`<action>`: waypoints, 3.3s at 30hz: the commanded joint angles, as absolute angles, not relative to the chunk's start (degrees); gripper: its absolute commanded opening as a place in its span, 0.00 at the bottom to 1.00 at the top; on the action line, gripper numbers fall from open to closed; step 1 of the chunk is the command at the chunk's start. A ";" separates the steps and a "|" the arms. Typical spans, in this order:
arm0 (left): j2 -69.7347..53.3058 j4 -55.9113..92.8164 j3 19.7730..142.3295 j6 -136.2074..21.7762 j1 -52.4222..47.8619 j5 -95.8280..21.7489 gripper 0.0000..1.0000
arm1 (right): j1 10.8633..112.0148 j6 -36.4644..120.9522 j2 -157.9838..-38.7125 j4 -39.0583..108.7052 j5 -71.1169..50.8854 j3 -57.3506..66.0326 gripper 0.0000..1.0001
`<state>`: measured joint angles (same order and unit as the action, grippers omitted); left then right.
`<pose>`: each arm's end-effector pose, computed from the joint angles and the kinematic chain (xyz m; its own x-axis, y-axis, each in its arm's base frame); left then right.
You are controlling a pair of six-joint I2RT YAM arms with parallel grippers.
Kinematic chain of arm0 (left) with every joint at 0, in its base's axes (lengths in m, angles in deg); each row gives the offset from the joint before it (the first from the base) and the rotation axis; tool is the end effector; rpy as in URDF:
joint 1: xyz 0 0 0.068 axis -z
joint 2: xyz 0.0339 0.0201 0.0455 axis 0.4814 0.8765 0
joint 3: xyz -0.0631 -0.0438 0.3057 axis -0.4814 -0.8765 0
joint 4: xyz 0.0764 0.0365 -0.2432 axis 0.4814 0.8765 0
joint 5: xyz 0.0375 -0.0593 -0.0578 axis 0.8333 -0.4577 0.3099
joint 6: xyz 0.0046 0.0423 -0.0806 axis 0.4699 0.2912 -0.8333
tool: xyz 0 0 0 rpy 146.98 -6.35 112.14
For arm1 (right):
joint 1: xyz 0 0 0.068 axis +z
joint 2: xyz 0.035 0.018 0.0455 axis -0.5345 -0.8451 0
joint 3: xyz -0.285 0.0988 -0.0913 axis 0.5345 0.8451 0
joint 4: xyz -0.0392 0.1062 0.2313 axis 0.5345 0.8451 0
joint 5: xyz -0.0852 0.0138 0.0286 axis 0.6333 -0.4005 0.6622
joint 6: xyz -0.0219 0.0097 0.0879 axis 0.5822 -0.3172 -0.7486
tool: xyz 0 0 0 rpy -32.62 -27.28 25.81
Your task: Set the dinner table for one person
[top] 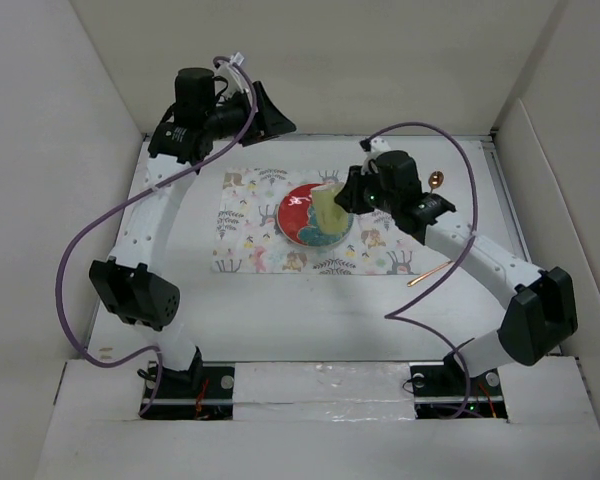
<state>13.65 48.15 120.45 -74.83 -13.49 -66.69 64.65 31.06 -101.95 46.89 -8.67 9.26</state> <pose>0.3843 -0.1571 0.5044 -0.5765 -0.2413 -0.7806 0.5770 0.5563 -0.5981 0.3149 0.2098 0.3504 -0.5497 0.0156 -0.8352 -0.4663 0.8238 0.3223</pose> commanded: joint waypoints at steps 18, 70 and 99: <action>1.90 52.46 97.92 -61.99 -13.40 -57.70 0.54 | 49.01 27.26 -122.20 20.70 19.41 -4.92 0.00; -0.39 44.99 85.08 -64.62 -13.40 -63.67 0.54 | 48.48 25.69 -123.00 33.96 21.34 0.87 0.40; -3.29 35.85 72.43 -63.92 -13.40 -61.56 0.00 | 32.85 15.57 -114.54 49.83 7.11 6.34 0.00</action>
<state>-0.31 39.04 73.66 -64.47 -13.45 -61.42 34.95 17.20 -110.08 43.13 10.21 9.54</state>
